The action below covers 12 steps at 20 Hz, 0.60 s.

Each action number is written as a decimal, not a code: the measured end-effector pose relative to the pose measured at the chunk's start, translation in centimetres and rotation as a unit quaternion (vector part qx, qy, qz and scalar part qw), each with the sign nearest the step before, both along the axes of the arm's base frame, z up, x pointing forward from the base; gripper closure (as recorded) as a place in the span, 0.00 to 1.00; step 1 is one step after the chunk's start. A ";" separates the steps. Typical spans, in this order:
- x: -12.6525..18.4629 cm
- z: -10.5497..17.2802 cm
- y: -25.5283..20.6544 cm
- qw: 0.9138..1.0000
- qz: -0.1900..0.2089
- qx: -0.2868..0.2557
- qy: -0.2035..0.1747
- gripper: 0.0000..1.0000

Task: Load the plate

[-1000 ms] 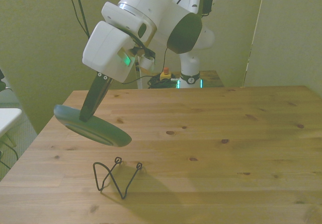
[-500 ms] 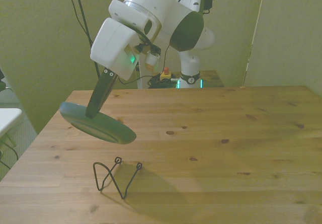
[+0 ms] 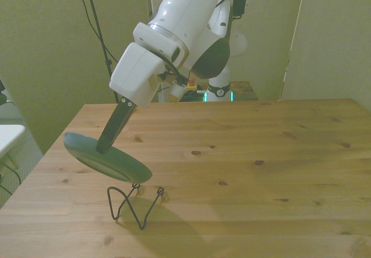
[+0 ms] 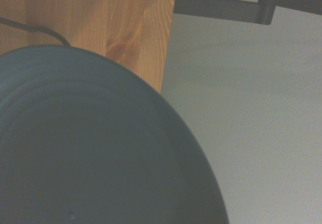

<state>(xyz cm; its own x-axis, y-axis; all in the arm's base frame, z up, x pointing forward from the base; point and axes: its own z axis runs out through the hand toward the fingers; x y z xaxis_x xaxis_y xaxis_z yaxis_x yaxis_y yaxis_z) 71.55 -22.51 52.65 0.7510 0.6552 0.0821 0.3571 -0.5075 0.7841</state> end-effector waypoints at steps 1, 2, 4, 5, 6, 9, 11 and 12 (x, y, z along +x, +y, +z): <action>0.0 -0.4 0.1 1.000 0.002 -0.004 -0.002 1.00; 0.0 -0.9 0.3 1.000 0.003 -0.007 -0.004 1.00; -0.1 -1.8 0.5 1.000 0.004 -0.012 -0.006 1.00; -0.1 -2.3 0.6 1.000 0.003 -0.014 -0.006 1.00; -0.1 -2.6 0.8 1.000 0.004 -0.014 -0.008 1.00; -0.3 -3.3 1.1 1.000 0.005 -0.017 -0.008 1.00; -0.4 -3.5 1.2 1.000 0.004 -0.017 -0.007 1.00; -0.5 -3.5 1.3 1.000 0.003 -0.016 -0.008 0.00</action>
<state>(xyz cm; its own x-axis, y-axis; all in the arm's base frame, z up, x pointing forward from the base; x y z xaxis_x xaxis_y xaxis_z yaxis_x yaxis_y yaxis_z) 71.01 -21.23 49.20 0.7456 0.6625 0.0720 0.3482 -0.4794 0.8055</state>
